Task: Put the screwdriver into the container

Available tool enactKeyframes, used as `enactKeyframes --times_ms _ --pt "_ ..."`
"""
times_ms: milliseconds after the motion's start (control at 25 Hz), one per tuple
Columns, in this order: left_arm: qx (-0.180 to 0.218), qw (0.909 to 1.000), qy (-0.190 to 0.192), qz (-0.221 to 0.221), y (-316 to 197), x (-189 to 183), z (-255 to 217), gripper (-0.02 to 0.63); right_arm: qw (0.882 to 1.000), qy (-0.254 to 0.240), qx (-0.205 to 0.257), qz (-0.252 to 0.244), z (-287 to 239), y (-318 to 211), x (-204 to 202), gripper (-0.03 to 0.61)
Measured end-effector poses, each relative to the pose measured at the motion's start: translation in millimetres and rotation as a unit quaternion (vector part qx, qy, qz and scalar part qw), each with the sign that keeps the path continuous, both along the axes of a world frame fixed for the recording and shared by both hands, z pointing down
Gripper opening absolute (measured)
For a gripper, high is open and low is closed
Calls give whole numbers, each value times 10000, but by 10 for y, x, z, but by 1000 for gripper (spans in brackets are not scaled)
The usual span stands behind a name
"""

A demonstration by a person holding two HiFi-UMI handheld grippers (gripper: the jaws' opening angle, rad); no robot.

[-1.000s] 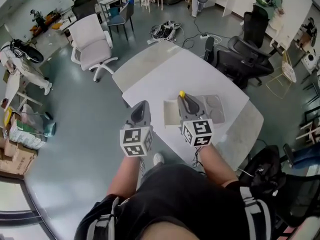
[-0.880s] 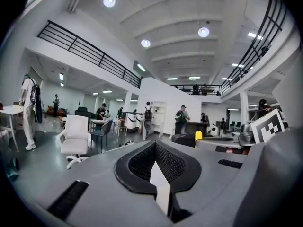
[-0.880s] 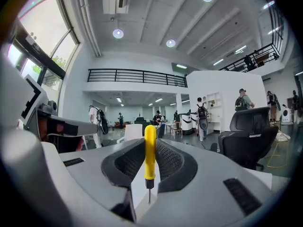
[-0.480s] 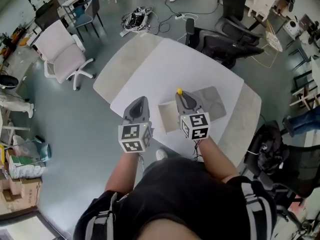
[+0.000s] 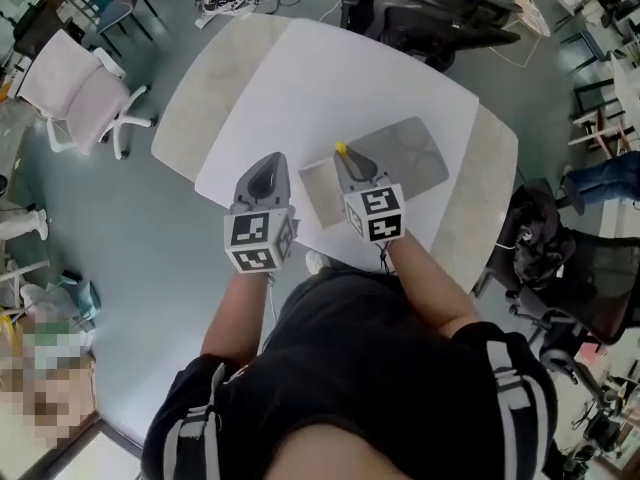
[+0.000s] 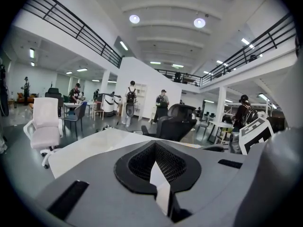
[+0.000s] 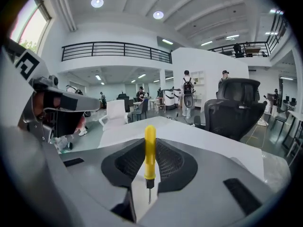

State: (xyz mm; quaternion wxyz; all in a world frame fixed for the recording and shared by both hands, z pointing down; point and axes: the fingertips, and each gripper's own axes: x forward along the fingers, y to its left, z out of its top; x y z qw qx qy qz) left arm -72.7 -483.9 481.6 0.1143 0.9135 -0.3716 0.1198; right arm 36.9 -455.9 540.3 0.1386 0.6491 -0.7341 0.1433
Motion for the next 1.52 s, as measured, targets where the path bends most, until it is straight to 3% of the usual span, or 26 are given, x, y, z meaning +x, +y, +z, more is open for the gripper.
enactKeyframes --times_ms 320,600,1240,1520 --pt "-181 9998 -29 -121 -81 15 160 6 9974 83 -676 -236 519 -17 -50 66" --pt "-240 9995 -87 -167 -66 102 238 6 9905 -361 -1312 -184 848 -20 15 66" --pt "-386 9976 -253 -522 22 -132 419 6 9689 -201 -2423 -458 1347 14 -367 66" --pt "-388 9963 -256 -718 127 -300 441 6 9594 251 -2709 -738 1487 23 -507 66"
